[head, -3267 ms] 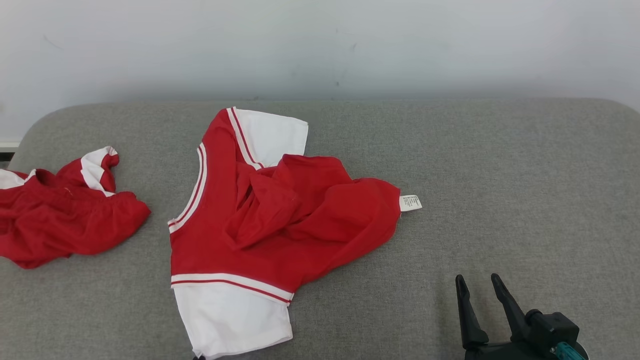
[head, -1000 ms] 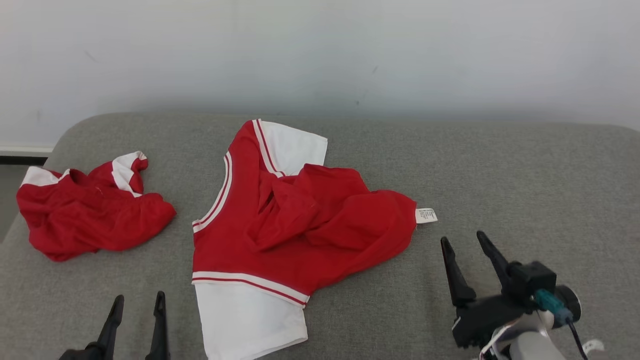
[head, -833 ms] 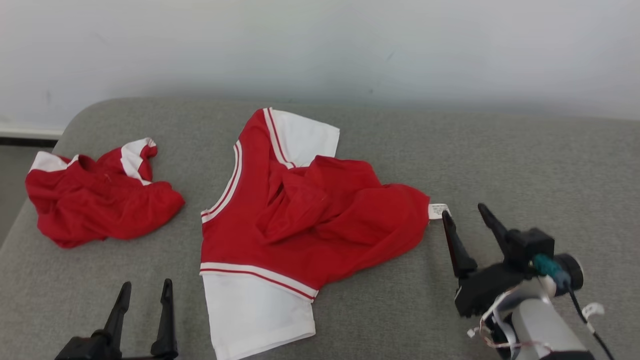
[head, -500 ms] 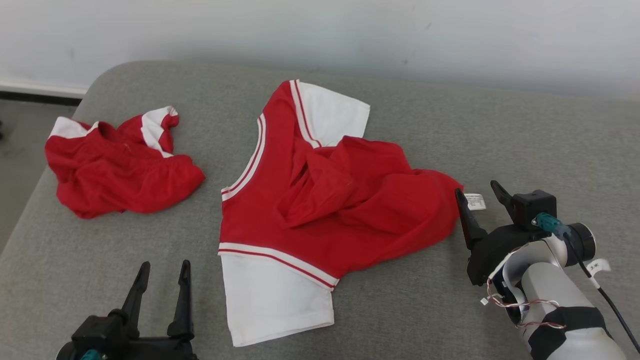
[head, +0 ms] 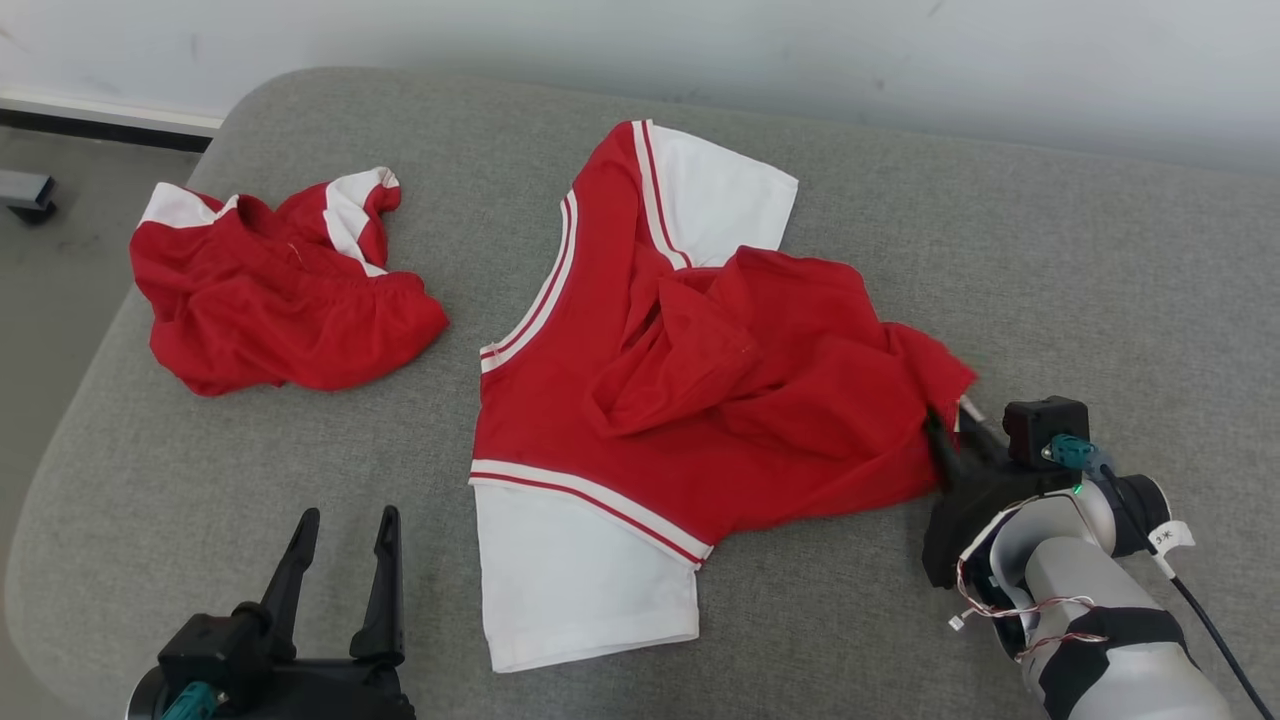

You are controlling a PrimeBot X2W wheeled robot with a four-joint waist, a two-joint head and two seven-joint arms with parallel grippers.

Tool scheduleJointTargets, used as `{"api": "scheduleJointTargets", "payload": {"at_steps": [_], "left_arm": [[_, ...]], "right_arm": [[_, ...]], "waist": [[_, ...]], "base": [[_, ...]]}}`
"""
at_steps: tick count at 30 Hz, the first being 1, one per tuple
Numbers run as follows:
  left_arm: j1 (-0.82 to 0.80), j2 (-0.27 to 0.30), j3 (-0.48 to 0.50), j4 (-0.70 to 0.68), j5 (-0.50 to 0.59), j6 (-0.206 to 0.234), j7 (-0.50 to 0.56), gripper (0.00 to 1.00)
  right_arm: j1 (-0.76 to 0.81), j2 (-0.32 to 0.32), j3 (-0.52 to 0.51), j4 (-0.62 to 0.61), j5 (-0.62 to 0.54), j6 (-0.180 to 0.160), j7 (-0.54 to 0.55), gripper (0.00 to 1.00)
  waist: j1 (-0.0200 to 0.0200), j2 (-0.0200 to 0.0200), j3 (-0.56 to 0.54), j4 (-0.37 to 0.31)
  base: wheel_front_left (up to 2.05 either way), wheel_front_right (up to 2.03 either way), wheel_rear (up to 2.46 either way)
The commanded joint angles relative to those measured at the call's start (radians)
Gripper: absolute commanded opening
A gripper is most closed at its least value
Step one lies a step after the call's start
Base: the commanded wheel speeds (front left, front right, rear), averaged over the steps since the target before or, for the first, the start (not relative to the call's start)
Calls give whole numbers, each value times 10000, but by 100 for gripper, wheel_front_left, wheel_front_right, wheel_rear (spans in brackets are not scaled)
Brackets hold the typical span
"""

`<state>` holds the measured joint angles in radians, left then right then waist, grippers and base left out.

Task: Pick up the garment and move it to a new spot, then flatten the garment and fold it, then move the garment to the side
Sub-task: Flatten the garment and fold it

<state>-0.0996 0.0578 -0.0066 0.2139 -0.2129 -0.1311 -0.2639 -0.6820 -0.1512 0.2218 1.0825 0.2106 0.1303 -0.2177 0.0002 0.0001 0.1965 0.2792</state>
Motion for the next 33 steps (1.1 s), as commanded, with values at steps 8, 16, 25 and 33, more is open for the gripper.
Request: {"api": "scheduleJointTargets", "payload": {"at_steps": [8,16,25,33], "left_arm": [[288,-8,113,66,130,11,-7,100],[615,52,302,-40,211,11,-7,100],[819,81,314,-74,227,12,-7,100],[856,73,274,-103,138,12,-6,100]], "right_arm": [[556,121,378,-564,455,12,-471,0],[2261,-134,-3,-3114,250,12,-478,0],[4851,53,-1195,-5646,40,12,-454,0],[6793,454,-2230,-6925,-111,12,32,100]], "waist": [[-2,-1,-517,-661],[-2,-1,-867,-1290],[-2,-1,-1050,-1769],[-2,-1,-1031,-1839]], "base": [[0,0,0],[0,0,0],[0,0,0],[0,0,0]]}}
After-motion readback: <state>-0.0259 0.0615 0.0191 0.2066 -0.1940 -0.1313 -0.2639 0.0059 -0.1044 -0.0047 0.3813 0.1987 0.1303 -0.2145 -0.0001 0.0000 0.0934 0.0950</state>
